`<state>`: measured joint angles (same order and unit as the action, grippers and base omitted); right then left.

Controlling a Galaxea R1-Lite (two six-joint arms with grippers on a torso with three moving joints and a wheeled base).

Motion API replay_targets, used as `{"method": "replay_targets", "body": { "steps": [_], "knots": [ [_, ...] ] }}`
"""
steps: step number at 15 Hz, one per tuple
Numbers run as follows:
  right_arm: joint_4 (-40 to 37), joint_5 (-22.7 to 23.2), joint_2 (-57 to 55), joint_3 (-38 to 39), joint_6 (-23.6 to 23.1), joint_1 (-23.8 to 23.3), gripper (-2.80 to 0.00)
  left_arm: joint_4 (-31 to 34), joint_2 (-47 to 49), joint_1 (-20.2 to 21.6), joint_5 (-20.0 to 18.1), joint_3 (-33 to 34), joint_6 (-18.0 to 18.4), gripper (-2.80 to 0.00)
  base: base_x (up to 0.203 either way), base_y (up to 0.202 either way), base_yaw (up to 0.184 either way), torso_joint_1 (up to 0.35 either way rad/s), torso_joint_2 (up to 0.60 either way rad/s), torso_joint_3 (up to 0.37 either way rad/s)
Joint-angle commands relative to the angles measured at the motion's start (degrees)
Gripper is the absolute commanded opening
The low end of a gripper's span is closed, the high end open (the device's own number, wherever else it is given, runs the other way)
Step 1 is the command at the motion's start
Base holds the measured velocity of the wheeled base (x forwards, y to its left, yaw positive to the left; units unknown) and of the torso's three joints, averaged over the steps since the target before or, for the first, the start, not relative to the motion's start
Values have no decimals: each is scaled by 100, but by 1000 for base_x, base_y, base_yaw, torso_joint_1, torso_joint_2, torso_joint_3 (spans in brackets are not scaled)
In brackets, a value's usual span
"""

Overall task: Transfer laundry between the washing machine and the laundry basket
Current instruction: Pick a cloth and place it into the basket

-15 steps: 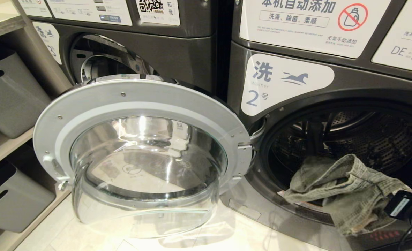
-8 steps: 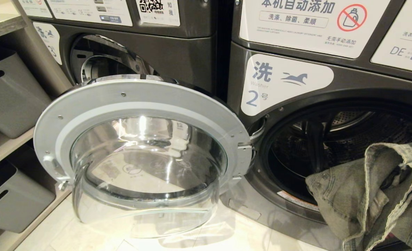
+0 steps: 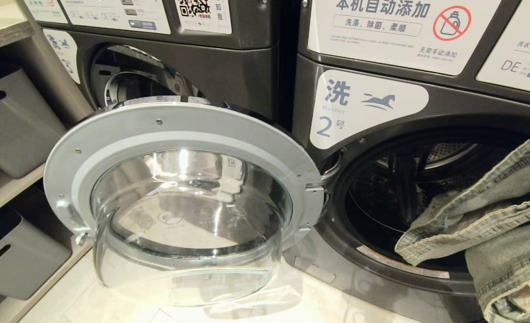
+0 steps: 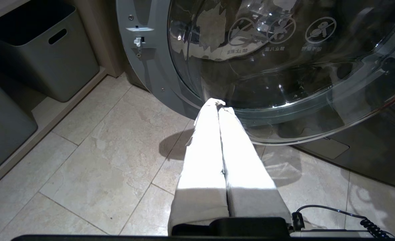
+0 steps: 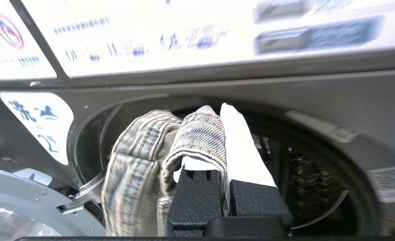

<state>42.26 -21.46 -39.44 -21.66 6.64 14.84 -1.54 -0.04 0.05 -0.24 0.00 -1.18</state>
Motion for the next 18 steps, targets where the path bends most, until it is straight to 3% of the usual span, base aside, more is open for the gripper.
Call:
{"method": "replay_targets", "body": {
  "steps": [1,3,5,8,11,18],
  "knots": [
    [-1023,-89,526,-482,44,-200,-280,-5,-5,-5,-2,62,-5,-280,0,0,0,0,0,0],
    [-1886,-110,588,-877,149,-538,-280,-5,-5,4,-2,62,-5,-280,0,0,0,0,0,0],
    [-2176,-41,538,-944,123,-901,-280,-5,-5,4,-2,62,-5,-280,0,0,0,0,0,0],
    [-2220,447,502,-940,-201,-1383,-280,-5,-5,4,-2,62,-5,-280,0,0,0,0,0,0],
    [-2217,474,380,-770,-551,-1592,-280,-2,-5,3,-2,62,-5,-280,0,0,0,0,0,0],
    [-2170,494,224,-754,-567,-1761,-280,-5,-5,-5,-2,62,-5,-280,0,0,0,0,0,0]
  ]
}}
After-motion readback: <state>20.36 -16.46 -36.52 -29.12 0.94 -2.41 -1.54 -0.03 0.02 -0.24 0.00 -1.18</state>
